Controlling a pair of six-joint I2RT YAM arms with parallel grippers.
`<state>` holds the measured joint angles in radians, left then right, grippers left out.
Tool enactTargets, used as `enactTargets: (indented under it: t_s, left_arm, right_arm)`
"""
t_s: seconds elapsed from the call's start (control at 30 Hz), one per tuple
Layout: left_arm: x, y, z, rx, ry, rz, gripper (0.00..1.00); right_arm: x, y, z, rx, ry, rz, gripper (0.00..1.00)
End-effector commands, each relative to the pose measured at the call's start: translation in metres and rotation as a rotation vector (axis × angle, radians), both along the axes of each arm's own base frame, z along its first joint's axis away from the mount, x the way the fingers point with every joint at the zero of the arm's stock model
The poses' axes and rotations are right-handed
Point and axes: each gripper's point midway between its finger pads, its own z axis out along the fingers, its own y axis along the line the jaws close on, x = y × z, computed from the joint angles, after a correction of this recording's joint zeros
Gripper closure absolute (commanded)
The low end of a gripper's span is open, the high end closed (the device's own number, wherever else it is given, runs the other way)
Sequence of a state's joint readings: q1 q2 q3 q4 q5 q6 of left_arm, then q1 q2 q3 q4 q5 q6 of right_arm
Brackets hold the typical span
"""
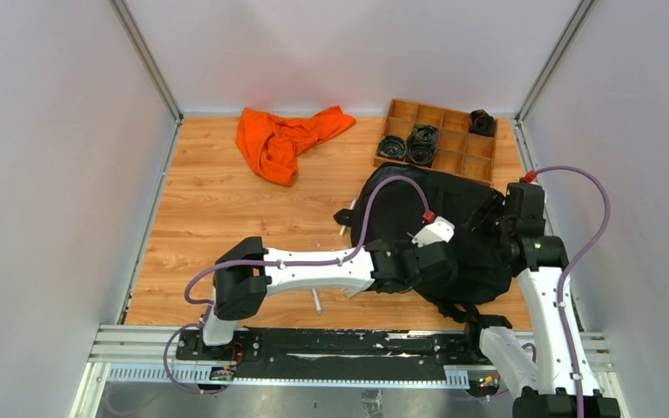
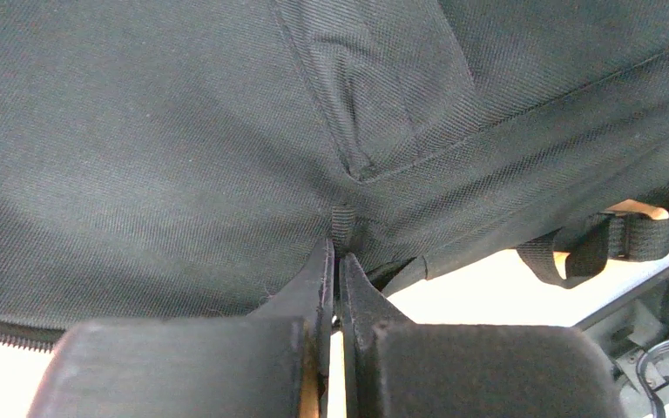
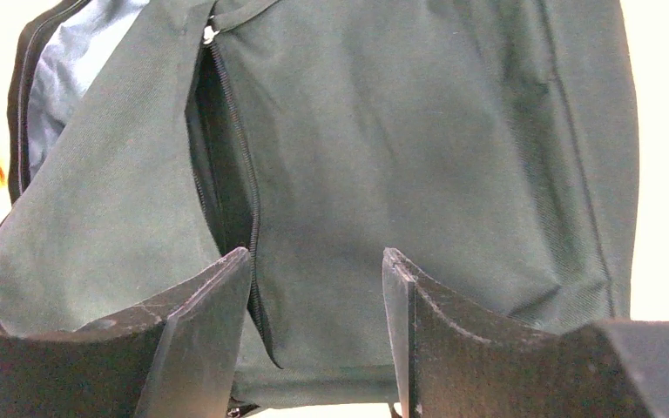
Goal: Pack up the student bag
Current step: Zip the student bag at the center of the board.
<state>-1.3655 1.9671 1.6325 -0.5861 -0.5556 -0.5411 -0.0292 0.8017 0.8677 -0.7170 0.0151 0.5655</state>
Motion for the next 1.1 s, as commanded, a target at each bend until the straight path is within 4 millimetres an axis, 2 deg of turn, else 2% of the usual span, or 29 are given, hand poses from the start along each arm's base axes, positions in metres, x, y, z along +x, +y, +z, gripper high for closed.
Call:
enactTargets:
  t_s: [0.0, 0.2, 0.33, 0.43, 0.53, 0.6, 0.77, 0.83, 0.93, 1.07]
  left_arm:
    - [0.004, 0.007, 0.043, -0.094, -0.045, 0.054, 1.0]
    - [0.018, 0.037, 0.057, -0.155, -0.005, 0.13, 1.0]
    - [0.017, 0.038, 0.065, -0.315, 0.103, 0.058, 1.0]
    - [0.018, 0.043, 0.069, -0.406, 0.117, 0.042, 1.0]
    - [0.015, 0.045, 0.069, -0.437, 0.127, 0.008, 1.0]
    - [0.013, 0.044, 0.069, -0.438, 0.138, -0.011, 1.0]
    - [0.019, 0.05, 0.068, -0.412, 0.144, 0.008, 1.0]
    - [0.024, 0.053, 0.067, -0.44, 0.179, 0.021, 1.0]
    - [0.032, 0.053, 0.069, -0.597, 0.309, 0.004, 1.0]
    - [0.036, 0.058, 0.076, -0.745, 0.35, -0.036, 1.0]
  right_arm:
    - [0.004, 0.02, -0.003, 0.059, -0.025, 0.112, 0.38]
    - [-0.009, 0.058, -0.013, 0.157, -0.007, 0.331, 0.35]
    - [-0.028, 0.078, -0.007, 0.194, -0.025, 0.447, 0.32]
    - [-0.042, 0.081, -0.006, 0.177, 0.0, 0.452, 0.31]
    - [-0.051, 0.092, -0.008, 0.228, 0.032, 0.474, 0.37]
    - [-0.054, 0.11, 0.002, 0.248, -0.022, 0.612, 0.42]
    - [-0.066, 0.136, 0.014, 0.111, -0.122, 0.896, 0.38]
    - [-0.07, 0.148, 0.008, 0.054, -0.147, 0.981, 0.38]
    - [-0.067, 0.157, -0.005, -0.096, -0.189, 1.053, 0.38]
    - [-0.063, 0.172, -0.004, -0.237, -0.3, 1.155, 0.35]
